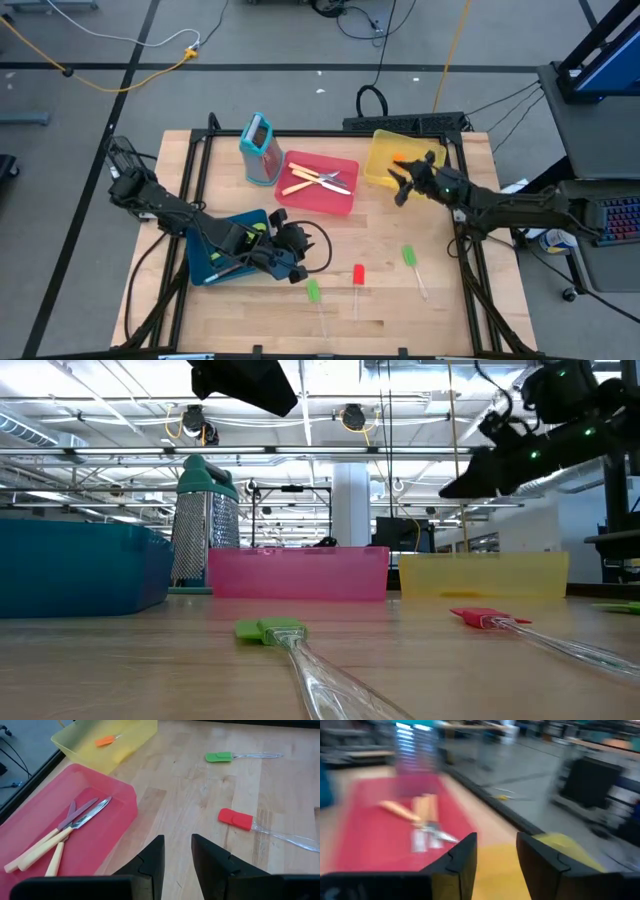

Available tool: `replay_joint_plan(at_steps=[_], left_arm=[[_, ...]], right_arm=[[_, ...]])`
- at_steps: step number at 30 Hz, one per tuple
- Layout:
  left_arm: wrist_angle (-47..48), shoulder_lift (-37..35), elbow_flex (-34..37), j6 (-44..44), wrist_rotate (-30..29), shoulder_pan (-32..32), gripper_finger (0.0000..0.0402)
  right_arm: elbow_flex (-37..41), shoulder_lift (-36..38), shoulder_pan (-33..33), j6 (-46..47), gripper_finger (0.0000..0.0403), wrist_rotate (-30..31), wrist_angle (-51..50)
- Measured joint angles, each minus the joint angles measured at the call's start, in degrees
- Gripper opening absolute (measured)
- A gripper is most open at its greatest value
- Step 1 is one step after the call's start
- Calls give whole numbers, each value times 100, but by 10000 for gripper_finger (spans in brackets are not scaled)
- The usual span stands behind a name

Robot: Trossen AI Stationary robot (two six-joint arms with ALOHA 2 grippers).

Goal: Pick & Place Kitchen Items
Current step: Put the left green spatula into the yellow bin

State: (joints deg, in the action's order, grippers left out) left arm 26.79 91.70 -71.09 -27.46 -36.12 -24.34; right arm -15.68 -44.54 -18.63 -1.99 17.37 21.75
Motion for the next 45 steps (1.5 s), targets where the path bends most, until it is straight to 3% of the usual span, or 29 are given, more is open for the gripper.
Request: replay_joint_plan(at_steps=[6, 11, 19, 22, 26, 28, 33, 45], left_arm=[[-12, 0, 0, -2, 4, 0, 102], [-227, 0, 0, -246, 11, 0, 102], [-444, 0, 0, -589, 63, 0, 102], [-437, 0, 0, -667, 626, 1, 102], [-435, 19, 0, 420, 1954, -2, 102], [-430, 60, 0, 1195, 2346, -15, 102], [-489, 301, 0, 2426, 2506, -57, 102], [-669, 1282, 0, 3308, 3760, 189, 102]], right_arm=[[0, 132, 1022, 348, 175, -763, 44], [0, 130, 1748, 1174, 206, -1326, 107], [2, -38, 2511, 1724, 209, -1452, 300], [2, -184, 2697, 1906, 204, -1450, 343], [2, -443, 2872, 1953, 202, -1445, 367], [2, -569, 2911, 1953, 201, -1437, 379], [7, -864, 2927, 1955, 201, -1424, 598], [7, -1189, 2927, 1955, 201, -1424, 1060]])
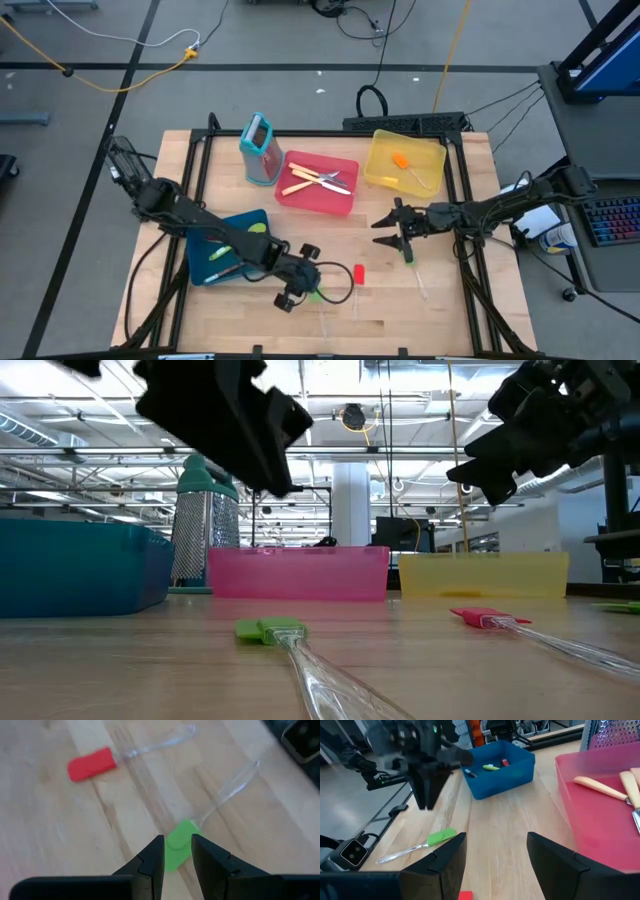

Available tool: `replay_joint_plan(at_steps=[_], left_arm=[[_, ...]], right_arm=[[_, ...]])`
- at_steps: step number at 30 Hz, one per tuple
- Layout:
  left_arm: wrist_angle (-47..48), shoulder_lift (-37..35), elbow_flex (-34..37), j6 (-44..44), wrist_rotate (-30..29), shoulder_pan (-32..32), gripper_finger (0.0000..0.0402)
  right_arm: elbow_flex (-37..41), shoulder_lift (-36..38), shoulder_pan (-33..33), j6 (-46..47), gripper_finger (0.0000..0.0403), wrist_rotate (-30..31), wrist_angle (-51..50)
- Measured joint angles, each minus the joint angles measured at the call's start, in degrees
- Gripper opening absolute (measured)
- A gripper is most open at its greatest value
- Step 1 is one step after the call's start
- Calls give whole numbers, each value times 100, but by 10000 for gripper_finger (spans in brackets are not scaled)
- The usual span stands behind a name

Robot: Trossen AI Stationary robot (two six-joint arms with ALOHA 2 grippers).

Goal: Pick & Place Kitchen Items
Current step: Put the left green spatula into the yellow bin

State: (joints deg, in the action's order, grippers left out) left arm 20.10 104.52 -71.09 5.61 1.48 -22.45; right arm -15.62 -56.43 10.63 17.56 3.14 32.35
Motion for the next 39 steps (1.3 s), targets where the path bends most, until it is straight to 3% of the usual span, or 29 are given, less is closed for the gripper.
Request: replay_joint_plan(at_steps=[7, 16, 20, 25, 34, 39], left_arm=[[-200, 394, 0, 229, -6, 122, 115], [-388, 514, 0, 1097, 2, 117, 209], [-421, 602, -8, 1549, 344, 76, 230], [-433, 975, 2, 1638, 603, 83, 232], [-543, 1216, -26, 2229, 464, 158, 232], [-389, 1199, -17, 1945, 994, 323, 192]], right_arm=[[-2, -30, 0, 0, 201, 0, -39], [-2, -30, 0, 0, 201, 2, -41], [-2, -30, 0, 0, 201, 2, -41], [-2, -30, 0, 0, 201, 2, -39], [-4, -83, 0, 0, 201, 4, 77], [-4, -102, 0, 0, 201, 4, 94]])
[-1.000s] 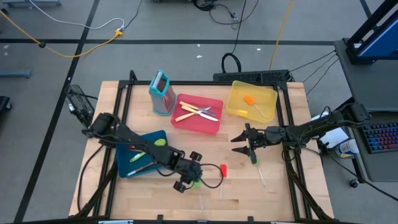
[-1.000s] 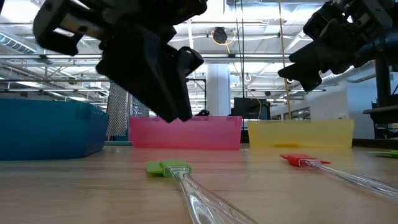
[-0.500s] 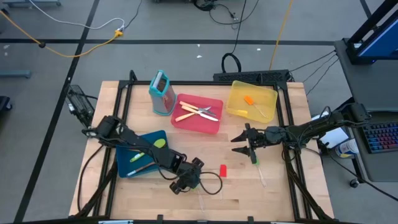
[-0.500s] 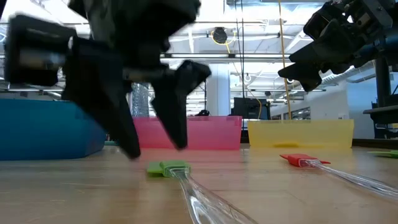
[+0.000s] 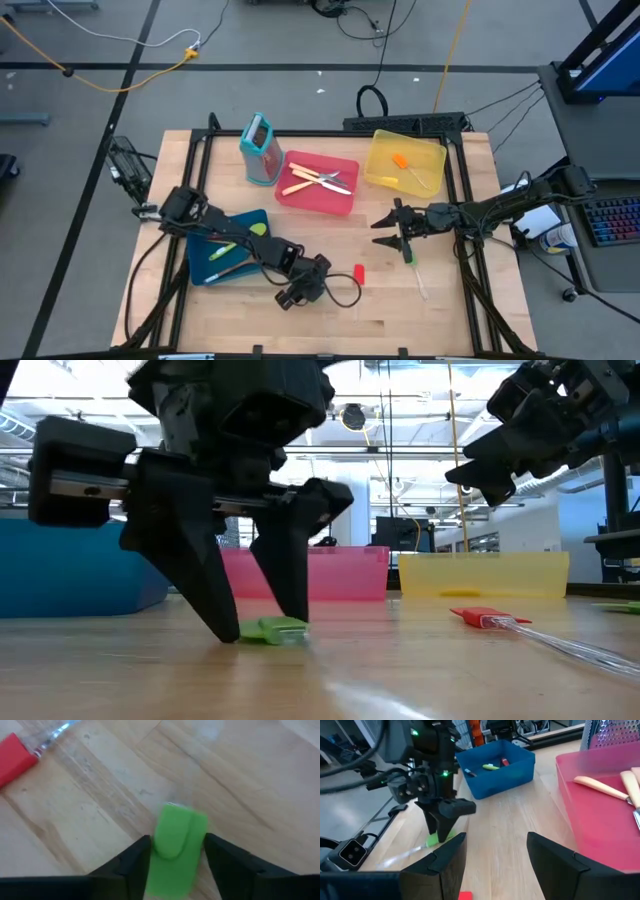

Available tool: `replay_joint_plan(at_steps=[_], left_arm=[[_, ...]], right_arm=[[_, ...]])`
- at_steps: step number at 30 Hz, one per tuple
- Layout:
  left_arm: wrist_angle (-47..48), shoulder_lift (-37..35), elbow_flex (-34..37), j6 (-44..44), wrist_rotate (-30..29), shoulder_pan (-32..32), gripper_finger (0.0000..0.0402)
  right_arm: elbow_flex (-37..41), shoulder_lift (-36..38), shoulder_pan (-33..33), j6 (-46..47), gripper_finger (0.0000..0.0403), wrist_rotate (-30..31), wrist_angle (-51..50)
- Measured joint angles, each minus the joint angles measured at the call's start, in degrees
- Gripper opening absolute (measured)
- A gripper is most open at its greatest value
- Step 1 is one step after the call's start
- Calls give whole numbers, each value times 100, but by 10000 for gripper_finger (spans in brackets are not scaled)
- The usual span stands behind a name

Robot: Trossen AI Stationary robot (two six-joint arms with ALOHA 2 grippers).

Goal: Pick & Place Kitchen Items
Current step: Put the left green spatula into the yellow bin

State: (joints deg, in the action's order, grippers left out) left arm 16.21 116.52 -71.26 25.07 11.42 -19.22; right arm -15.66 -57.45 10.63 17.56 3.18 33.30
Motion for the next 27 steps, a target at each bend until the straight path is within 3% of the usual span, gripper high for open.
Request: replay_joint_plan(at_steps=[7, 11, 20, 27], left_arm=[[-25, 39, 2, -282, 254, 242, 92], [-184, 43, 10, -671, 354, 361, 65], [-297, 49, 15, -1137, 462, 290, 60], [-305, -8, 14, -1430, -69, 52, 66]], right_arm=[[0, 0, -2, 0, 201, -2, 51], [0, 0, -2, 0, 201, 0, 81], [0, 0, -2, 0, 201, 0, 77], [0, 0, -2, 0, 201, 0, 77]])
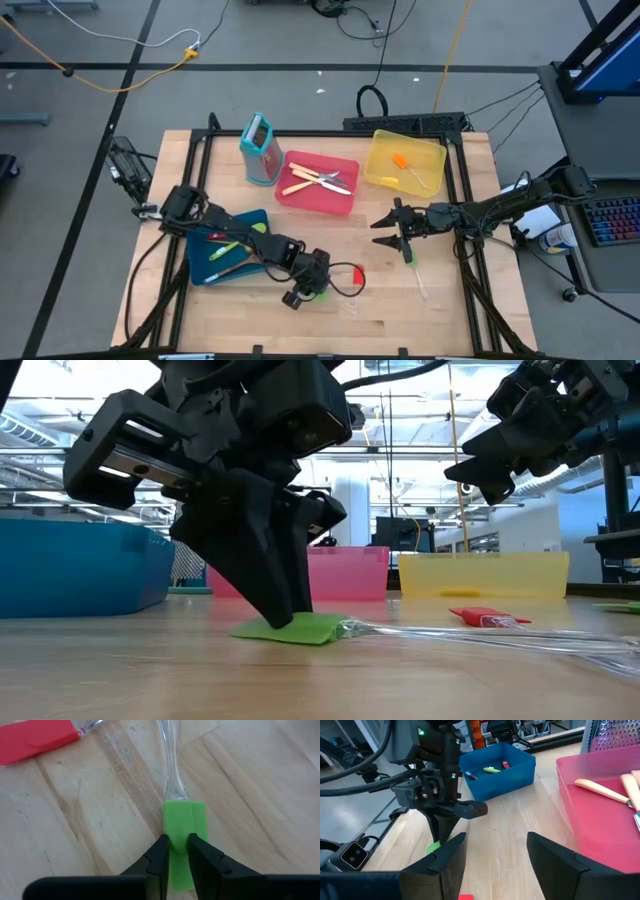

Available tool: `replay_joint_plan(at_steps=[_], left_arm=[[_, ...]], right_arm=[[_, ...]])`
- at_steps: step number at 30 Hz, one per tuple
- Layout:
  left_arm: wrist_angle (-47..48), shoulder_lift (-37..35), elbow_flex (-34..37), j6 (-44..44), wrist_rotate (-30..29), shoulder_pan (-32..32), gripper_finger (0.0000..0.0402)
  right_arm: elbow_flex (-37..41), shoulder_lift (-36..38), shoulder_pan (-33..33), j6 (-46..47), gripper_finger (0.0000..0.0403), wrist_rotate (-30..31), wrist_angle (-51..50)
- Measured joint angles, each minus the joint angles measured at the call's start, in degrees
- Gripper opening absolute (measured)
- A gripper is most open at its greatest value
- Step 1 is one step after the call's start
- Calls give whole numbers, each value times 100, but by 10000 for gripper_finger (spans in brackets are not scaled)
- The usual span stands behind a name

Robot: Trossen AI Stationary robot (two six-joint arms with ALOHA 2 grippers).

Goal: Pick & Place Kitchen Items
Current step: Put the left green spatula into the yellow bin

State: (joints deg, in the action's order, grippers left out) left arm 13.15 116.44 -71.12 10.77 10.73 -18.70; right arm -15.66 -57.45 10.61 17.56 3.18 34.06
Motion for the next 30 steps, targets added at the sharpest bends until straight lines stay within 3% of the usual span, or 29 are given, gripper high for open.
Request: replay_joint_plan(at_steps=[6, 17, 23, 27, 30], left_arm=[[-65, -70, 10, -275, -348, -182, 53], [-42, -78, 10, -363, -786, -357, 77], [-14, -83, 5, -396, -1087, -369, 77], [-4, -84, 5, -530, -1152, -367, 77], [-2, -85, 4, -615, -1311, -368, 77]], right_arm=[[0, 0, 0, 0, 201, 0, 0], [0, -141, 48, 477, 201, 13, 2], [2, -1003, 603, 1230, 201, 725, 295], [-143, -1678, 847, 1520, 201, 705, 985], [-601, -2171, 939, 1652, 201, 495, 914]])
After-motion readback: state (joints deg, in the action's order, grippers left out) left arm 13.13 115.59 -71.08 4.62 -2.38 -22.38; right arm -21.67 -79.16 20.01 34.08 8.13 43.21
